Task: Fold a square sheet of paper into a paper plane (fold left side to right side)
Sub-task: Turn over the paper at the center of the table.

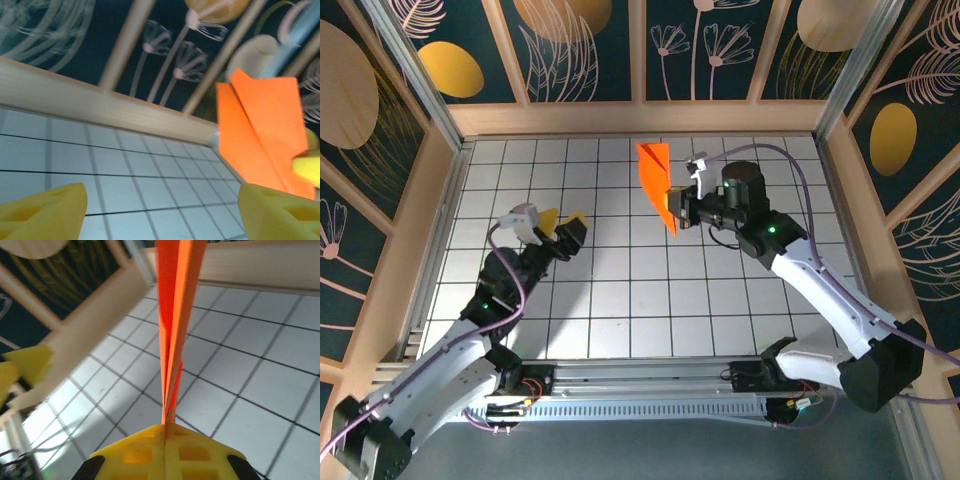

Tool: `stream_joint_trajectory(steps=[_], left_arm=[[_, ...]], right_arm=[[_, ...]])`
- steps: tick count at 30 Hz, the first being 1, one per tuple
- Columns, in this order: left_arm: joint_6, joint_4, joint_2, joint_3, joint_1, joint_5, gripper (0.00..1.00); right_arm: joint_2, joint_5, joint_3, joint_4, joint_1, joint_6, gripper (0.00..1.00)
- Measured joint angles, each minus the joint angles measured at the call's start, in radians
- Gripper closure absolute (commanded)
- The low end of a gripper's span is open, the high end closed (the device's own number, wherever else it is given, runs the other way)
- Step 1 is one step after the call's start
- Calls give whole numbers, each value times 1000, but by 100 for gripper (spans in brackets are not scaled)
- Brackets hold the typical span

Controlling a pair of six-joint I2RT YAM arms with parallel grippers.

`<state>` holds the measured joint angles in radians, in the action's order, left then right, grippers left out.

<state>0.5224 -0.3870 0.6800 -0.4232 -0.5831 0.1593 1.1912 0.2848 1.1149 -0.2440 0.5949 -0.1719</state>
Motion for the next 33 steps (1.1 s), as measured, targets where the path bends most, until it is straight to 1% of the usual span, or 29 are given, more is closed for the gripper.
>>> stream_joint_trajectory(steps=[4,6,8,12,16,20,25,30,33], left_arm=[[-24,100,-143,39,0,187,17],[-29,140,-203,57,0,265,17],[-33,177,-245,68,0,326,17],[-42,222,-268,72,0,402,17],[-48,239,-246,72,0,429,16],[-48,240,-201,72,0,430,16],[-48,239,-158,69,0,426,15],[-47,238,-138,68,0,420,15],[-43,233,-128,68,0,413,15]], right_arm=[[79,-330,117,-143,98,2,100],[137,-507,174,-222,149,-2,100],[192,-655,218,-294,191,-13,100],[323,-922,296,-447,257,-40,100],[476,-1111,366,-592,298,-93,100],[626,-1225,391,-699,325,-157,100],[788,-1282,391,-752,342,-214,100],[893,-1285,391,-744,359,-231,100],[929,-1251,381,-703,368,-227,100]])
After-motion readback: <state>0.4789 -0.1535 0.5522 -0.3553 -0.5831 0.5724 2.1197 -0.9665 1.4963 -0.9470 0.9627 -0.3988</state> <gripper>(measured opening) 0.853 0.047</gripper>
